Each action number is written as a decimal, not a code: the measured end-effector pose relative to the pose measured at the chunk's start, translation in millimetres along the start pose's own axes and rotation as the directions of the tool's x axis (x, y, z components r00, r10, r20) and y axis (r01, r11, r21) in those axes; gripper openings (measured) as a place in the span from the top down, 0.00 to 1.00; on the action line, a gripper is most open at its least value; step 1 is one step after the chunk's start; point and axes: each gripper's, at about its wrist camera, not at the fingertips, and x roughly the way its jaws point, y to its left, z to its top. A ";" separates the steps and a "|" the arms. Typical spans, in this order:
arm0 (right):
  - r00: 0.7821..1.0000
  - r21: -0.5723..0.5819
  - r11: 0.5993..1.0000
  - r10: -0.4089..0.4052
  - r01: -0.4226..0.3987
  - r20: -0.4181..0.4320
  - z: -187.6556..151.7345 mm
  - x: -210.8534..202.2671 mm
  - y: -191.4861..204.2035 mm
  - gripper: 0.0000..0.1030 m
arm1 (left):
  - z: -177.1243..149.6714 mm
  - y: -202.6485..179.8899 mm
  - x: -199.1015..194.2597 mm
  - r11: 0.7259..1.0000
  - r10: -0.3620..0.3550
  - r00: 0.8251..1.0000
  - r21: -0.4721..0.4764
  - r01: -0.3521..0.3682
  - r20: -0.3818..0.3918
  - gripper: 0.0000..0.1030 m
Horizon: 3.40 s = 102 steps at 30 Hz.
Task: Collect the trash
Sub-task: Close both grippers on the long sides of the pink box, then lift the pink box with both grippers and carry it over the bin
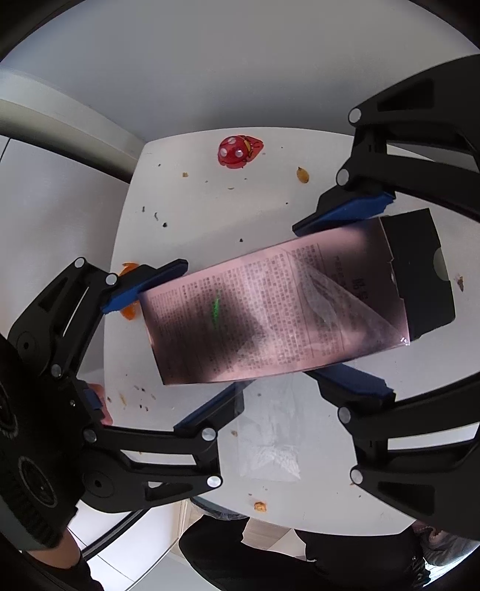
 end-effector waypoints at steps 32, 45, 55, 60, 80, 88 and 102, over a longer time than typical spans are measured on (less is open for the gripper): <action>0.994 -0.355 0.935 0.030 0.011 0.109 100.2 -72.8 142.7 0.38 | -98.0 -124.9 -192.7 0.937 0.279 0.960 -0.222 -0.269 0.014 0.30; 0.987 -0.521 0.853 0.113 -0.039 0.110 152.1 -52.5 229.5 0.38 | -183.9 -188.1 -250.5 0.860 0.369 0.928 -0.358 -0.364 -0.056 0.30; 0.978 -0.608 0.786 0.195 -0.109 0.076 172.2 -25.5 264.3 0.38 | -239.2 -229.8 -271.6 0.791 0.406 0.907 -0.454 -0.411 -0.114 0.30; 0.973 -0.648 0.747 0.229 -0.151 0.037 181.1 -4.6 280.8 0.38 | -270.1 -248.4 -273.2 0.755 0.404 0.905 -0.511 -0.410 -0.130 0.30; 0.931 -0.702 0.624 0.328 -0.342 -0.162 220.1 91.6 294.8 0.38 | -386.1 -305.5 -228.7 0.630 0.319 0.937 -0.706 -0.323 -0.144 0.29; 0.891 -0.652 0.611 0.363 -0.448 -0.272 225.1 153.4 284.6 0.38 | -419.0 -308.4 -177.2 0.614 0.223 0.961 -0.742 -0.268 -0.163 0.29; 0.845 -0.585 0.609 0.391 -0.535 -0.366 226.5 257.3 275.7 0.38 | -473.9 -303.6 -107.9 0.601 0.093 0.979 -0.773 -0.201 -0.183 0.29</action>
